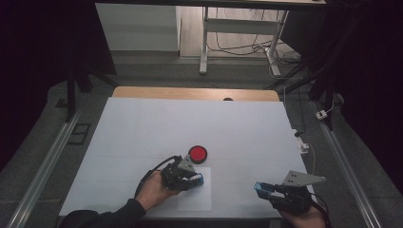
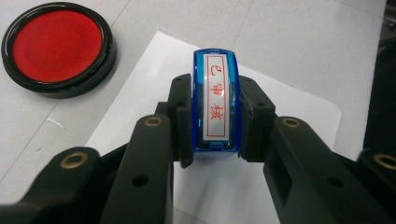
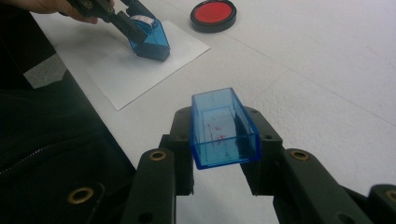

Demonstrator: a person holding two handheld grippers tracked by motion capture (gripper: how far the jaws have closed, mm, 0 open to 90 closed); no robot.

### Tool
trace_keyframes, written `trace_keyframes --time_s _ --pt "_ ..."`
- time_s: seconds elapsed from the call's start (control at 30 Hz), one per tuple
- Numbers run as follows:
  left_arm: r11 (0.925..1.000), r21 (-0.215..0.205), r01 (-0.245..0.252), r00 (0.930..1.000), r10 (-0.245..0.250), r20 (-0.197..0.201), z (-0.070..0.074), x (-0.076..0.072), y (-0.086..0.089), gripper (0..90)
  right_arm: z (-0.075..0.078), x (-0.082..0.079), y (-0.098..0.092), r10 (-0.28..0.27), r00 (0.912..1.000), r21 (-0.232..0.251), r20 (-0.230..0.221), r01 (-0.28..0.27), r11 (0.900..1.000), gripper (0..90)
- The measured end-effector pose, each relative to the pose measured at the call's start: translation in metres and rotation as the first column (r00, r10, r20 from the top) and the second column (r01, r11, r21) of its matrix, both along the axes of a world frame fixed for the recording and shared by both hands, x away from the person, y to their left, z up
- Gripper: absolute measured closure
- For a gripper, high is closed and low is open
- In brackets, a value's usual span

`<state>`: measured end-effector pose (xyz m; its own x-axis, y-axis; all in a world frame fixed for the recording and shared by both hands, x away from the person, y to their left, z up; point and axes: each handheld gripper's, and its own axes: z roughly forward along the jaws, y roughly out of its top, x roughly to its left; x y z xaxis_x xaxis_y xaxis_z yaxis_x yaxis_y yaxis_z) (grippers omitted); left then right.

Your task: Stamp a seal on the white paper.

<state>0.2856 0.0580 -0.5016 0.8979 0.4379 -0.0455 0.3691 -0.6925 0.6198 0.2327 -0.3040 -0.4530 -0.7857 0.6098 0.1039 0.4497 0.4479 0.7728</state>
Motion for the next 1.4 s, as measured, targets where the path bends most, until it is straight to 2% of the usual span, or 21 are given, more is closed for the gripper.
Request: trace_keyframes --time_s 0.13,0.27,0.53,0.67,0.93,1.07,1.3,1.4 --pt "0.9998 0.018 -0.002 0.9998 0.002 0.019 0.001 -0.003 -0.003 70.8 0.000 0.000 0.000 0.001 1.0000 -0.002 0.000 -0.001 1.000 67.9" --pt "0.9998 0.021 -0.005 0.9999 0.005 0.015 0.001 -0.003 -0.003 70.8 0.000 0.000 0.000 0.002 1.0000 -0.003 -0.001 -0.002 1.000 67.8" --pt "1.0000 -0.003 -0.008 0.9989 0.007 -0.047 0.000 0.006 0.001 70.8 0.000 0.000 0.001 0.002 1.0000 -0.007 -0.001 -0.002 1.000 67.9" --pt "0.9995 -0.030 -0.013 0.9967 0.011 -0.080 -0.001 0.010 0.004 70.8 0.000 0.000 0.001 0.003 1.0000 -0.011 -0.003 -0.003 1.000 67.9" --pt "0.9984 -0.053 -0.021 0.9935 0.014 -0.113 -0.002 0.014 0.006 70.8 0.000 0.000 0.001 0.008 1.0000 -0.017 -0.002 -0.008 1.000 67.9" --pt "0.9993 -0.034 -0.013 0.9957 0.010 -0.092 -0.001 0.012 0.004 70.8 0.000 0.000 0.002 0.009 1.0000 -0.019 -0.004 -0.009 1.000 67.9" --pt "0.9998 0.013 -0.013 0.9994 0.013 -0.033 0.001 0.003 -0.002 70.8 -0.001 0.000 0.002 0.009 1.0000 -0.018 -0.004 -0.009 1.000 67.8" --pt "0.9997 0.017 -0.016 0.9995 0.016 -0.029 0.001 0.003 -0.002 70.8 -0.001 0.000 0.002 0.009 0.9999 -0.018 -0.004 -0.009 1.000 67.8"
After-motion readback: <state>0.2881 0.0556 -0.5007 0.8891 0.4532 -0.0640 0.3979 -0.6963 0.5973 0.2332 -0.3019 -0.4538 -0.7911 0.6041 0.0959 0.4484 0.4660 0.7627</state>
